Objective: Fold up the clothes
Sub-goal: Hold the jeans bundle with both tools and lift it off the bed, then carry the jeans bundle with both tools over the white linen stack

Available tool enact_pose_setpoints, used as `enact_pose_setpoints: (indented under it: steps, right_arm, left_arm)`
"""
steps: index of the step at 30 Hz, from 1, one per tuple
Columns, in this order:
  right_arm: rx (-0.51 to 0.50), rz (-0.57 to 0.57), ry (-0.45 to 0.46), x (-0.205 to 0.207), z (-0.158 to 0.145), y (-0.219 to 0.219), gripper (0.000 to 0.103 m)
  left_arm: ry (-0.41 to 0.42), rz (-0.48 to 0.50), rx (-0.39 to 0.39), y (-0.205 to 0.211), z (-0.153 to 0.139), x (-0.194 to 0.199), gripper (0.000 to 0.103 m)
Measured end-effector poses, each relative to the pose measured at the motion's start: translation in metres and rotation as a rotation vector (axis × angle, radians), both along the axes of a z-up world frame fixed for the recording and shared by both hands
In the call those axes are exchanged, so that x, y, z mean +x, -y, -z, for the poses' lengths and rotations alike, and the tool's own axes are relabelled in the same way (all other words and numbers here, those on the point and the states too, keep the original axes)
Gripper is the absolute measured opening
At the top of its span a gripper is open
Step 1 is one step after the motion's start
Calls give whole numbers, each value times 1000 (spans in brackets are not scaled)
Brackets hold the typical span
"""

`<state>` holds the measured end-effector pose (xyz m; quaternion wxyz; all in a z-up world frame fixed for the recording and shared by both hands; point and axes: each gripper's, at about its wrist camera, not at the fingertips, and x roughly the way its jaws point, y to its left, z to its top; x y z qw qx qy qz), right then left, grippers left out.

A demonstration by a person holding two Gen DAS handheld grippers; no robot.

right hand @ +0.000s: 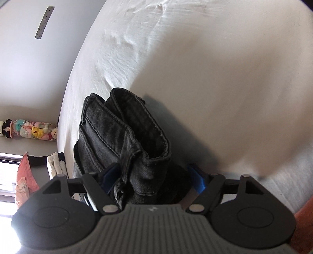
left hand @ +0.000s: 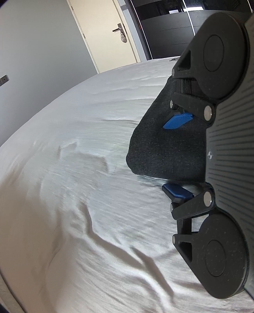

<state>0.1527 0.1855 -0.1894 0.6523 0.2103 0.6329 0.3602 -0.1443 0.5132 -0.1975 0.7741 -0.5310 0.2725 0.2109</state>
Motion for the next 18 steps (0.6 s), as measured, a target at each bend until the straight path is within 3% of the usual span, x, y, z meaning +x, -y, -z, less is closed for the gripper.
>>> enact_pose_setpoints:
  steps: [2, 8, 18]
  right_arm:
    - [7, -2, 10, -1, 0, 0, 73]
    - [31, -18, 68, -4, -5, -3, 61]
    - [59, -51, 184, -9, -29, -5, 47]
  left_arm:
    - [7, 2, -3, -2, 2, 3, 58]
    - [-6, -8, 35, 4, -6, 4, 39]
    - [18, -28, 104, 18, -31, -7, 25]
